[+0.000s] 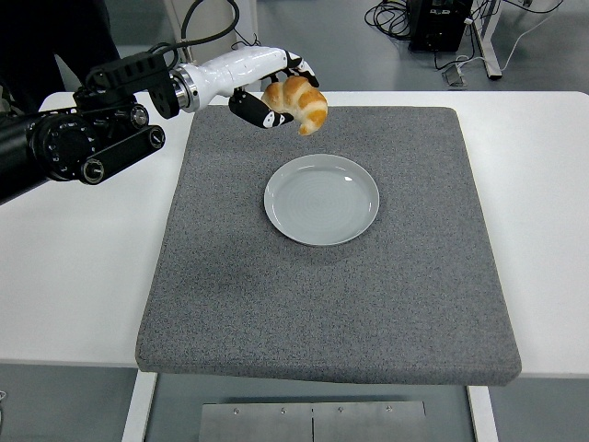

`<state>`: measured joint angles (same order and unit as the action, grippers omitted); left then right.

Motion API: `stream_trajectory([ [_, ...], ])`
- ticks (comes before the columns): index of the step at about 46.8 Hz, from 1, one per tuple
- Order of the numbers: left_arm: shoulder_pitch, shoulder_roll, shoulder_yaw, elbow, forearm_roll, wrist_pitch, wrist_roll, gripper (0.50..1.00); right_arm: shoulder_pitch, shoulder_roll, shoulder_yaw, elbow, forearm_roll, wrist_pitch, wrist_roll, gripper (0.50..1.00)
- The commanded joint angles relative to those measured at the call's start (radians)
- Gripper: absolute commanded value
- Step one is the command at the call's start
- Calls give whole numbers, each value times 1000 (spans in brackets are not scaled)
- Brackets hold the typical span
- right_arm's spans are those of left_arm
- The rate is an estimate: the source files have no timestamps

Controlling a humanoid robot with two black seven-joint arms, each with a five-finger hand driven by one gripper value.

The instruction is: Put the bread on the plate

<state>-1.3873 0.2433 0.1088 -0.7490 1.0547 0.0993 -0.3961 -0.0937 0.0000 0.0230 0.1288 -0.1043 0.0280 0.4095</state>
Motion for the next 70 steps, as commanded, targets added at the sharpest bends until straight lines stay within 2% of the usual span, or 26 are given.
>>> stream_trajectory([
  [1, 2, -25, 0, 0, 4, 2, 3, 577, 0, 0, 0, 0, 0, 0, 0, 1000],
  [21, 16, -91, 6, 2, 50, 14, 8, 578, 0, 0, 0, 0, 0, 1, 0, 1000],
  [45, 76, -104, 43, 16, 79, 60, 6, 581, -1, 0, 0, 0, 0, 0, 0, 1000],
  [62, 114, -105, 49, 22, 80, 63, 8, 583, 0, 0, 0, 0, 0, 0, 0, 1000],
  [70, 129, -130, 88, 56, 90, 89, 6, 584, 0, 0, 0, 0, 0, 1, 0, 1000],
])
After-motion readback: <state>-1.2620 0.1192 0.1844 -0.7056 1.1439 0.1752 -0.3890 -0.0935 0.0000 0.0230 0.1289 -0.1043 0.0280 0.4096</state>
